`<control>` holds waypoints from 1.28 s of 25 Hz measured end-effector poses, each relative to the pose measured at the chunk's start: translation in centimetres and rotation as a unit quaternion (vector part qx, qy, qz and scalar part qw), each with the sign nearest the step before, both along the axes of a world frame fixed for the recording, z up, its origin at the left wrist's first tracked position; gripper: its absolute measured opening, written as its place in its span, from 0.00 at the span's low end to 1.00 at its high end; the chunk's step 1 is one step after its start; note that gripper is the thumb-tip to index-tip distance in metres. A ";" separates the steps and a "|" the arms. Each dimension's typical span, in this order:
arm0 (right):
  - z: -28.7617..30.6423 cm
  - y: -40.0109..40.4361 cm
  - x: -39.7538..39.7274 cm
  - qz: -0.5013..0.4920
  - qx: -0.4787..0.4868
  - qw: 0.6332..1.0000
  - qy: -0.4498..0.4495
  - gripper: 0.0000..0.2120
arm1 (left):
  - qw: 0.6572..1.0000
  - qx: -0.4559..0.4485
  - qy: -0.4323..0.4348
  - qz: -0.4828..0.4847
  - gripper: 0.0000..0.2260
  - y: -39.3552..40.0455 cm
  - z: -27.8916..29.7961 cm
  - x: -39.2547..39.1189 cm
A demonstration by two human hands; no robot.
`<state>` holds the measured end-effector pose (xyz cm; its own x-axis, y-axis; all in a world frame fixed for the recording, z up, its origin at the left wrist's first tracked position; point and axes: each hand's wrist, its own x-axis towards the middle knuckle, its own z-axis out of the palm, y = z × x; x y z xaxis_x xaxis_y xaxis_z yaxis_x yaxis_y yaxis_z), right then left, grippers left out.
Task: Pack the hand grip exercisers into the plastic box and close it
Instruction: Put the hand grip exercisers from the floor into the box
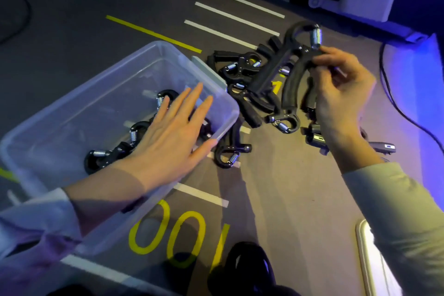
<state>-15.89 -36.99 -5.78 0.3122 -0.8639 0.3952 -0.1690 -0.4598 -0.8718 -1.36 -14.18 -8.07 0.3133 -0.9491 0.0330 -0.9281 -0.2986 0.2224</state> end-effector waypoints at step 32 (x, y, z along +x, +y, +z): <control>-4.1 20.6 15.4 0.520 -0.175 0.631 0.549 0.35 | 0.984 0.057 0.011 0.167 0.36 14.6 0.4 7.6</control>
<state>-0.45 -16.35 -9.92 0.8894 0.1129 -0.4430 -0.0316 -0.9516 -0.3058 6.26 0.44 -7.68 0.6077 -0.7904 -0.0776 -0.7693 -0.6101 0.1895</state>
